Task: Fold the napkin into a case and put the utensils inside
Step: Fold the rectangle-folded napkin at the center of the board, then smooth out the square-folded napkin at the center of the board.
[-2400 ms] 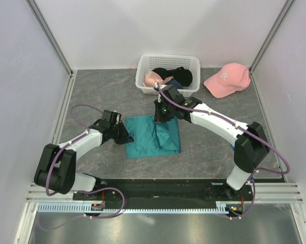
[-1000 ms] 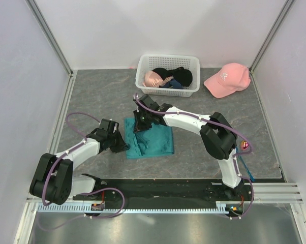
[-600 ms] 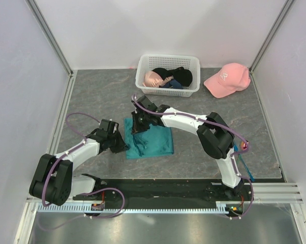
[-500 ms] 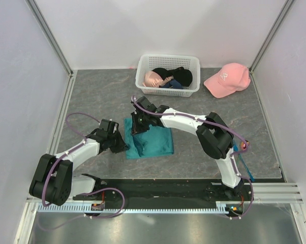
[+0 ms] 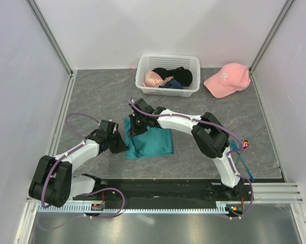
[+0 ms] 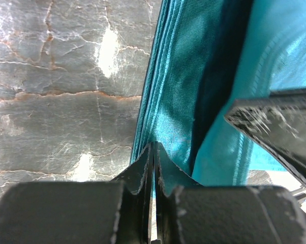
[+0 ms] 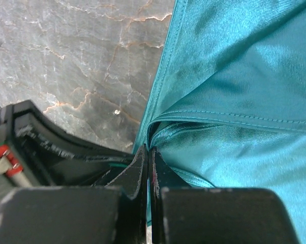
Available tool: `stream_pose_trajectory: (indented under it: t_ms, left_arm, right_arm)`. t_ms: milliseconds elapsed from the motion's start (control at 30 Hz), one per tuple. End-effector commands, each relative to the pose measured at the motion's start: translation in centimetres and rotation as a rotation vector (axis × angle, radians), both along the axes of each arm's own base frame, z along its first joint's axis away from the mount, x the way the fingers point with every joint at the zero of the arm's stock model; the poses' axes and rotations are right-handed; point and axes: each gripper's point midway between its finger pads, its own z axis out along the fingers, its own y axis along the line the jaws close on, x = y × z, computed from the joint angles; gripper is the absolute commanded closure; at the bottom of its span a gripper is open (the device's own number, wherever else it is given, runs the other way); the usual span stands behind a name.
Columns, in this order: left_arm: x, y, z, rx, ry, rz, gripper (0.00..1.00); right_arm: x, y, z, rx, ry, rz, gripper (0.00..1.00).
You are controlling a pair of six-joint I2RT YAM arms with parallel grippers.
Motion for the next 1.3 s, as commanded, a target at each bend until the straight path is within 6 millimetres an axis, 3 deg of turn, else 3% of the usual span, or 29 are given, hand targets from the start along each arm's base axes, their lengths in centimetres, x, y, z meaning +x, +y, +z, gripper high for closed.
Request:
stream_pose_trajectory:
  t_ms: [0,133,300,333,433,533,567,633,667,700,767,833,867,900,967,1000,1033,1067,1133,1267]
  left_arm:
    - [0.4,0.3,0.5,0.001,-0.029,0.032,0.94]
    - [0.4,0.6,1.1,0.008,-0.029,0.061,0.92]
    - [-0.4,2.9,4.2,0.073,-0.015,0.216,0.85]
    - [0.2,3.8,5.9,0.082,-0.085,0.274,0.81]
    - [0.6,4.1,9.3,0.041,-0.205,0.301,0.74]
    - [1.3,3.0,11.1,-0.011,-0.28,0.241,0.74]
    - [1.6,2.5,11.0,-0.017,-0.279,0.212,0.74]
    - [1.9,0.7,11.2,-0.061,-0.281,0.093,0.78]
    - [2.1,0.1,10.6,-0.067,-0.251,0.057,0.79]
    - [2.0,-1.0,10.6,-0.101,-0.24,0.001,0.79]
    - [2.8,-1.8,10.5,-0.126,-0.241,-0.024,0.8]
    - [3.0,-2.8,10.6,-0.167,-0.239,-0.062,0.8]
    - [3.4,-3.4,10.9,-0.18,-0.247,-0.083,0.8]
    - [3.5,-4.0,10.2,-0.173,-0.221,-0.107,0.8]
    - [3.9,-5.5,10.6,-0.165,-0.222,-0.159,0.8]
    - [4.1,-6.0,9.7,-0.147,-0.194,-0.17,0.8]
    - [4.2,-6.7,9.6,-0.144,-0.19,-0.187,0.81]
    - [4.2,-8.0,10.1,-0.144,-0.199,-0.223,0.81]
    - [4.4,-8.8,8.5,-0.096,-0.156,-0.253,0.84]
    - [4.5,-11.4,7.3,-0.026,-0.118,-0.334,0.88]
  right_arm:
    - [1.0,1.7,0.8,0.044,-0.026,0.003,1.0]
    - [1.2,2.0,0.5,0.045,-0.026,0.008,0.99]
    - [0.6,2.4,0.9,0.066,-0.004,0.042,0.72]
    - [0.6,2.3,1.2,0.068,-0.01,0.047,0.68]
    - [0.6,2.2,2.9,0.087,-0.018,0.056,0.53]
    - [0.6,1.8,4.7,0.106,-0.023,0.066,0.47]
    - [0.6,1.5,6.0,0.117,-0.044,0.071,0.45]
    - [0.6,0.4,6.2,0.103,-0.049,0.064,0.43]
    - [1.0,-0.4,7.6,0.117,-0.066,0.049,0.41]
    - [1.0,-1.4,6.9,0.097,-0.062,0.044,0.41]
    - [2.0,-3.6,7.9,0.098,-0.078,0.007,0.4]
    - [1.8,-5.6,6.8,0.07,-0.063,0.0,0.39]
    - [2.2,-6.9,7.2,0.071,-0.069,-0.018,0.4]
    - [1.8,-8.1,6.0,0.046,-0.046,-0.028,0.41]
    - [2.0,-9.6,5.7,0.051,-0.04,-0.049,0.56]
    - [1.4,-10.6,4.4,0.035,-0.012,-0.059,0.65]
    - [1.4,-10.8,4.1,0.045,-0.013,-0.068,0.8]
    - [1.5,-11.3,4.2,0.053,-0.018,-0.08,0.87]
    - [0.9,-12.2,2.9,0.038,0.002,-0.092,1.0]
    - [0.8,-14.0,1.1,0.023,0.027,-0.138,1.0]
